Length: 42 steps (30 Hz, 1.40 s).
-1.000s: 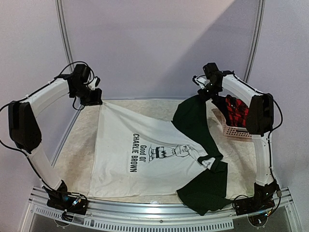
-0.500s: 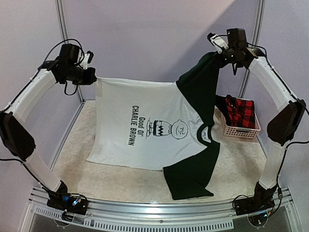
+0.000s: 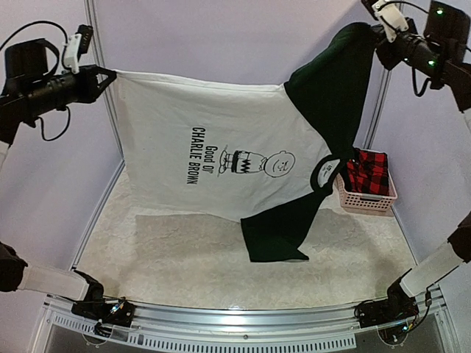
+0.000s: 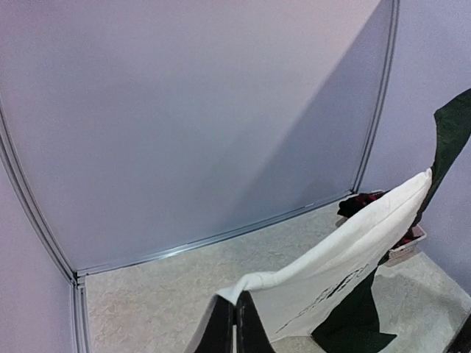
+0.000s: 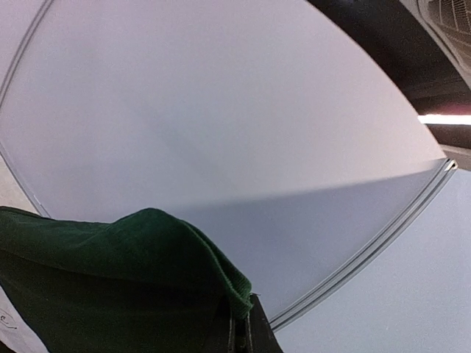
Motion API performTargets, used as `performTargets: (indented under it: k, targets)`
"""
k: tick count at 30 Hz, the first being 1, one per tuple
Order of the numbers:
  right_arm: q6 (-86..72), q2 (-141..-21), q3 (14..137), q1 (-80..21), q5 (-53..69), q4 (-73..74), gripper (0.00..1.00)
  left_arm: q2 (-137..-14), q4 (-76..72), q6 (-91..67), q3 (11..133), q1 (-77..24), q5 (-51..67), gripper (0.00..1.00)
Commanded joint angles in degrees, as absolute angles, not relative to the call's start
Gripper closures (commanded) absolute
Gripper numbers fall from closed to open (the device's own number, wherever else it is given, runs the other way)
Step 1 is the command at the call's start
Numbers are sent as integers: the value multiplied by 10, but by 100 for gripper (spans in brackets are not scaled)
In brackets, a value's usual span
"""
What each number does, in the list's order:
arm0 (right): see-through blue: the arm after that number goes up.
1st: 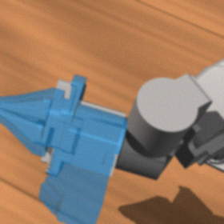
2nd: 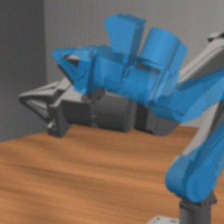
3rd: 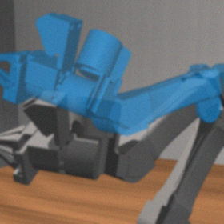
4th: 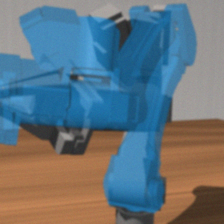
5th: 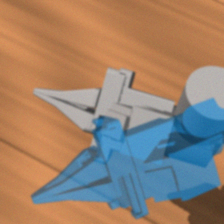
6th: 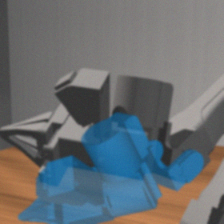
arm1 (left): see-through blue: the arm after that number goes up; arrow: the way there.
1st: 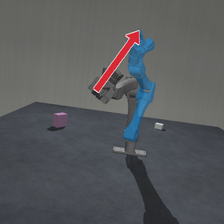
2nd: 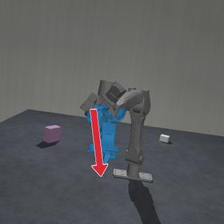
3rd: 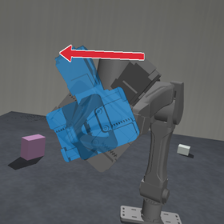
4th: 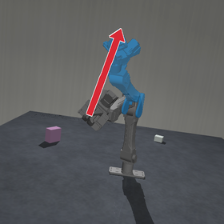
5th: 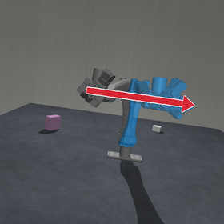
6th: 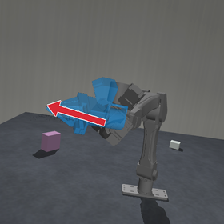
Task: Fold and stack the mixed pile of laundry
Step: Flatten out the flattened T-shirt at the center of the board.
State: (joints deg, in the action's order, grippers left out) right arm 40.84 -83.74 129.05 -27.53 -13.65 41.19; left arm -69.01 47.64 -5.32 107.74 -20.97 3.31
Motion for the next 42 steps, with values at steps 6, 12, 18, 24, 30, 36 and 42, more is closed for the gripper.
performTargets:
  k: [6, 12, 18, 24, 30, 36, 42]
  targets:
    - [430, -677, 1312, -297, -16, 500, 100, -551, 493, -56, 1076, -254, 50, 100]
    - [385, -630, 1344, -255, 50, 486, 100, -520, 508, -80, 1130, -256, 66, 100]
    - [345, -637, 1367, -242, 56, 436, 100, -545, 509, -89, 1204, -256, 79, 100]
    - [364, -684, 1346, -242, 24, 404, 100, -581, 521, -44, 1200, -256, 11, 100]
    - [426, -714, 1181, -242, -39, 313, 100, -621, 492, 35, 1058, -254, -122, 100]
    - [433, -790, 998, -219, -107, 246, 100, -701, 435, 44, 919, -217, -150, 100]
    - [362, -903, 1057, -169, -169, 227, 100, -765, 385, 40, 909, -186, -139, 100]
